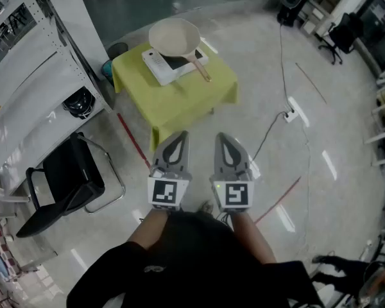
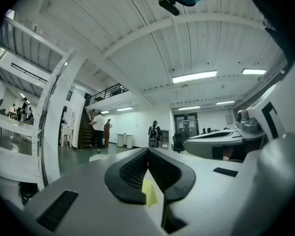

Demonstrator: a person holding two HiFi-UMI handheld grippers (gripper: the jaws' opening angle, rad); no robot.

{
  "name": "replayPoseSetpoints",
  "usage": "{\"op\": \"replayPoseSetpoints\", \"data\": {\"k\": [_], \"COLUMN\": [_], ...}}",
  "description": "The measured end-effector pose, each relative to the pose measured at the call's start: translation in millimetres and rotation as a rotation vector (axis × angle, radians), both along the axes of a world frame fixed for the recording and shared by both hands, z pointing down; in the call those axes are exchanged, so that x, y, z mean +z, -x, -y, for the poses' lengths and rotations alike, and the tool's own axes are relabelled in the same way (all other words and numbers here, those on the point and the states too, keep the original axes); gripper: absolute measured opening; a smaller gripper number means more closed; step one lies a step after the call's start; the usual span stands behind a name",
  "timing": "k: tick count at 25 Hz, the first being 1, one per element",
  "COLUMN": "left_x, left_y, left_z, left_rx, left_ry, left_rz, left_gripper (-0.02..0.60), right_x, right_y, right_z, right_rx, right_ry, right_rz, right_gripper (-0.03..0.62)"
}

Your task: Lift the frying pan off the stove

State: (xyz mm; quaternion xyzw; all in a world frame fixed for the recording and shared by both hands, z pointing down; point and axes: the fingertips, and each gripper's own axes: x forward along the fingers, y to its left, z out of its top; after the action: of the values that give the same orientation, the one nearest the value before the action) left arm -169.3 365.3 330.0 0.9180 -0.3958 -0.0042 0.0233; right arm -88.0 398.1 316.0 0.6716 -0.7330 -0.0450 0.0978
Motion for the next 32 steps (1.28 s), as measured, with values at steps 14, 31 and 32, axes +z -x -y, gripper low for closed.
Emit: {"op": "replayPoseSetpoints", "data": {"k": [14,31,32], "left_x": [56,73,72], "left_y": [99,27,17], "left_z": [35,107,115], "left_rx": [0.017,0.090,0.092], "left_ry": [0.143,0.149,0.146], "left_rz": [0.027,0.050,0.048], "left_gripper": [0.044,0.044,0.044], "right_x": [56,68,68], "right_y": [95,22,13], "right_z": [46,110,117], "right_rx": [-0.042,0.015,0.012], "right_ry": [0.136,0.151,0.153], "right_rz": [0.071,0.073,0.076], "right_gripper": [0.015,0.015,0.015]}}
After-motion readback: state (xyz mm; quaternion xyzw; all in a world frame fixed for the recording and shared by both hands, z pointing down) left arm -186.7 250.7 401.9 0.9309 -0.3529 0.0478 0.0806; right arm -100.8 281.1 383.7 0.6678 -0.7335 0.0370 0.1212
